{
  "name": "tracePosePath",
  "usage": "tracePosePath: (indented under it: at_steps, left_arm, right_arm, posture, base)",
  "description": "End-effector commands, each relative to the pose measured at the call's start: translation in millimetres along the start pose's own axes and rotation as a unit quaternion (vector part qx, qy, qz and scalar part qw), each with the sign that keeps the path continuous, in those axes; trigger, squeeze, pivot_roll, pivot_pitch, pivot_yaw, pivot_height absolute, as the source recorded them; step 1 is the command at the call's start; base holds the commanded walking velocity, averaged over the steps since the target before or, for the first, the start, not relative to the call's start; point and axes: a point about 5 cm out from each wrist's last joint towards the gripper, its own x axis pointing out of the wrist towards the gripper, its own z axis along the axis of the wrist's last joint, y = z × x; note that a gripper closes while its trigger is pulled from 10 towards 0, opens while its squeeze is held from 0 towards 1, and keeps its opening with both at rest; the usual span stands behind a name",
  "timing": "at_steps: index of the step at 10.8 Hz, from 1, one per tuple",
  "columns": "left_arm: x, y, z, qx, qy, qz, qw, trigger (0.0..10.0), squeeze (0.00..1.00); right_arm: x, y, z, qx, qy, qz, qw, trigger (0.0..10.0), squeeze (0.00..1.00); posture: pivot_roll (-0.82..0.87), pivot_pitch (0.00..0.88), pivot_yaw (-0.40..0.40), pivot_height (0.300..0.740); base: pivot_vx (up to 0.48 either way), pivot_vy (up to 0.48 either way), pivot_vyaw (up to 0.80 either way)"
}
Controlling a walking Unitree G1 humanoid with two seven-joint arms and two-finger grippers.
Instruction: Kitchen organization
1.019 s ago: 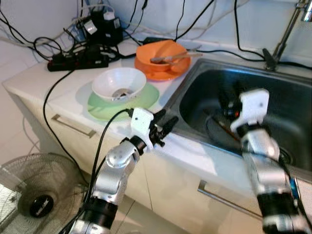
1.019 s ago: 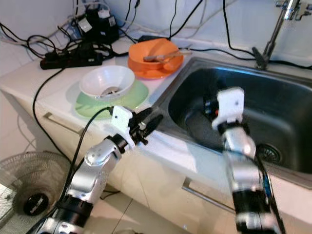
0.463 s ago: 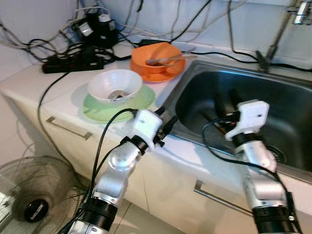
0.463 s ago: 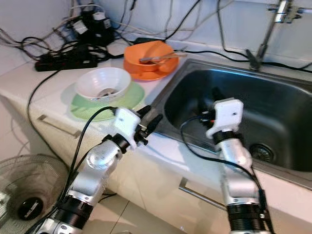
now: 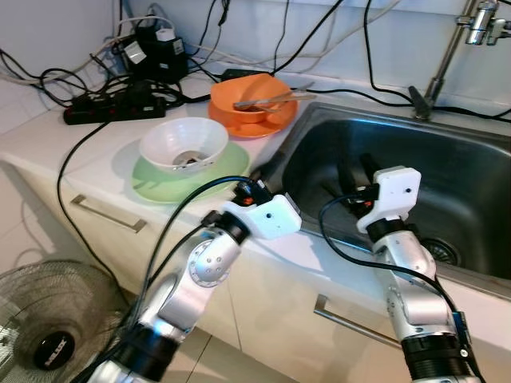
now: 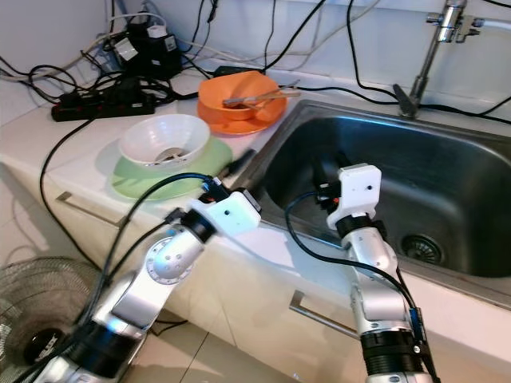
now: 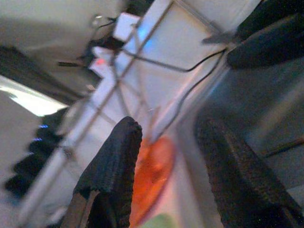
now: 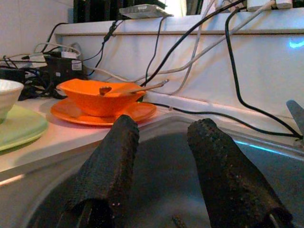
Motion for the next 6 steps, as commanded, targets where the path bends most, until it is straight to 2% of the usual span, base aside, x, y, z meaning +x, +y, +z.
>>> tracePosePath:
  at_steps: [1, 3, 4, 6]
  left_arm:
    - [-2.4, 4.6, -1.7, 0.019, 0.010, 0.016, 1.000, 10.0, 0.00]
    - [-15.3, 14.2, -11.0, 0.056, 0.055, 0.046, 0.996, 10.0, 0.00]
    - [-25.1, 26.5, -19.2, 0.069, 0.081, 0.072, 0.992, 10.0, 0.00]
    - [-36.4, 27.3, -15.4, 0.090, 0.089, 0.086, 0.988, 10.0, 0.00]
  right_arm:
    - [-5.1, 3.4, -15.8, 0.014, 0.035, -0.004, 0.999, 10.0, 0.00]
    - [-4.9, 5.5, -18.4, 0.019, 0.040, -0.001, 0.999, 10.0, 0.00]
    - [-4.1, 8.4, -20.6, 0.021, 0.044, 0.004, 0.999, 10.0, 0.00]
    - [-1.7, 9.9, -20.6, 0.022, 0.045, 0.008, 0.999, 10.0, 0.00]
  posture:
    - [0.07, 0.000, 0.093, 0.740]
    - [0.09, 0.000, 0.080, 0.740]
    - [0.09, 0.000, 0.078, 0.740]
    - [0.09, 0.000, 0.076, 0.740]
  base:
    - [0.000, 0.000, 0.00]
    - [0.000, 0.000, 0.00]
    - [0.000, 0.000, 0.00]
    - [0.000, 0.000, 0.00]
